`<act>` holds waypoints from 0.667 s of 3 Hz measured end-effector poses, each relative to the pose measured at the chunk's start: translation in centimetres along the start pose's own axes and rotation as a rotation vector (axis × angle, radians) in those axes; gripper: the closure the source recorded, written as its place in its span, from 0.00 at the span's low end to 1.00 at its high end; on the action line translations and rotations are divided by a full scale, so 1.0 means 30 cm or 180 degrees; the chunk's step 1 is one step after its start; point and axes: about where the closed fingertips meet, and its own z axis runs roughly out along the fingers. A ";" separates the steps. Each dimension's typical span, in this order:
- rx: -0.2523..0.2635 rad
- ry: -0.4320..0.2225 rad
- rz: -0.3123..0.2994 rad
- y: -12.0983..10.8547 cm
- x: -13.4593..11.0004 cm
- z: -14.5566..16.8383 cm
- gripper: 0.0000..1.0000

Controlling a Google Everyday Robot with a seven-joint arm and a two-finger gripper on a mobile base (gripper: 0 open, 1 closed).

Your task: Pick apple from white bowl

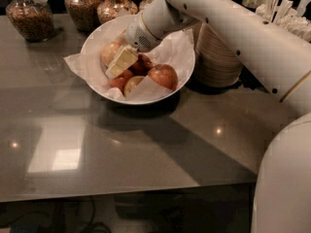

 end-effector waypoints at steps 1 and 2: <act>-0.0117 -0.0152 0.0086 -0.007 -0.014 0.030 0.24; -0.0250 -0.0279 0.0195 -0.009 -0.023 0.065 0.28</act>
Offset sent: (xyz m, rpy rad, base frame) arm 0.0106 0.0263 -0.0102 0.1510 0.1560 0.0454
